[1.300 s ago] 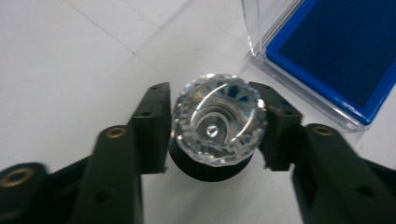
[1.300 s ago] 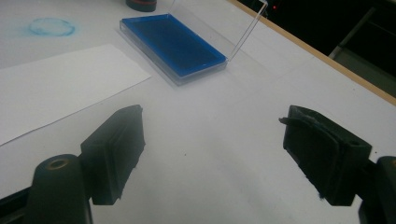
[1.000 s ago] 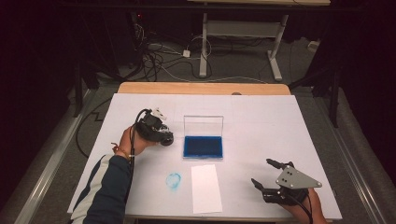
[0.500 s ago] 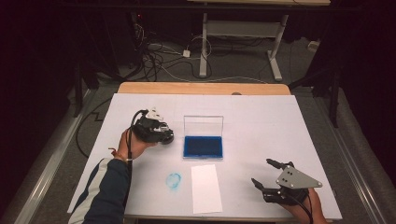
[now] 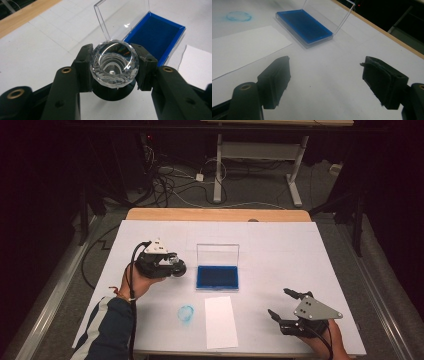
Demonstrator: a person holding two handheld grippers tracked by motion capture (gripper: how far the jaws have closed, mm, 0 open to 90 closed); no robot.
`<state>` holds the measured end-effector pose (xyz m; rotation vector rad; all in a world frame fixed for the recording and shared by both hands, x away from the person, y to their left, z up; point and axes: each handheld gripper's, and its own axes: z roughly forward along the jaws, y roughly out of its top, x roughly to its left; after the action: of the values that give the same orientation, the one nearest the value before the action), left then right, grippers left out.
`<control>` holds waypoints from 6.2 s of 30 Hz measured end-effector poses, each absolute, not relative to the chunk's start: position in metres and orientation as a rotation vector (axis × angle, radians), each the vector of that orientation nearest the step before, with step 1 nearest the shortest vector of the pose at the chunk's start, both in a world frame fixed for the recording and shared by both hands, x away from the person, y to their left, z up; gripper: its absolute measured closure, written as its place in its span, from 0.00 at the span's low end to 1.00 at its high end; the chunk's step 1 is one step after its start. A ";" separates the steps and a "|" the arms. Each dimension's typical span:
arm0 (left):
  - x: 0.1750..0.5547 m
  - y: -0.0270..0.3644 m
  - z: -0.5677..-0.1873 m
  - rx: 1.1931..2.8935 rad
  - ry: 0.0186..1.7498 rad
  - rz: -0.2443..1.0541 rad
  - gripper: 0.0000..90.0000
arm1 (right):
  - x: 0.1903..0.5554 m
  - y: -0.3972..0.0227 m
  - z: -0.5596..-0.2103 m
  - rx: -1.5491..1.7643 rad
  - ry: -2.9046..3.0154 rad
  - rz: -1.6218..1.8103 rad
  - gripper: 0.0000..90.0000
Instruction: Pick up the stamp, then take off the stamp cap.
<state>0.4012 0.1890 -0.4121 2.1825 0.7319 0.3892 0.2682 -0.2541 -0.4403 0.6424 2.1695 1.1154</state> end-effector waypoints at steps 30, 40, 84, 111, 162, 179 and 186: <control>0.351 0.184 -0.395 2.131 0.596 0.420 0.60 | 0.279 -0.248 -0.444 0.632 2.185 1.117 0.22; 0.340 0.169 -0.390 2.107 0.528 0.402 0.60 | 0.288 -0.239 -0.443 0.630 2.229 1.120 0.21; 0.314 0.104 -0.396 2.069 0.313 0.232 0.60 | 0.308 -0.113 -0.444 0.350 2.423 1.332 0.23; 0.314 0.108 -0.393 2.014 0.291 0.179 0.60 | 0.299 -0.117 -0.439 0.323 2.344 1.337 0.41; 0.315 0.111 -0.395 2.009 0.315 0.201 0.60 | 0.301 -0.122 -0.438 0.360 2.376 1.231 0.43; 0.321 0.128 -0.392 2.026 0.362 0.243 0.60 | 0.304 -0.152 -0.430 0.418 2.351 1.195 0.43; 0.328 0.134 -0.396 2.088 0.403 0.262 0.60 | 0.304 -0.168 -0.427 0.458 2.341 1.174 0.43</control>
<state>0.3281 0.1340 -0.3964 2.0885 0.4028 0.2620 0.3041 -0.1685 -0.4268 0.4576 2.3406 1.1737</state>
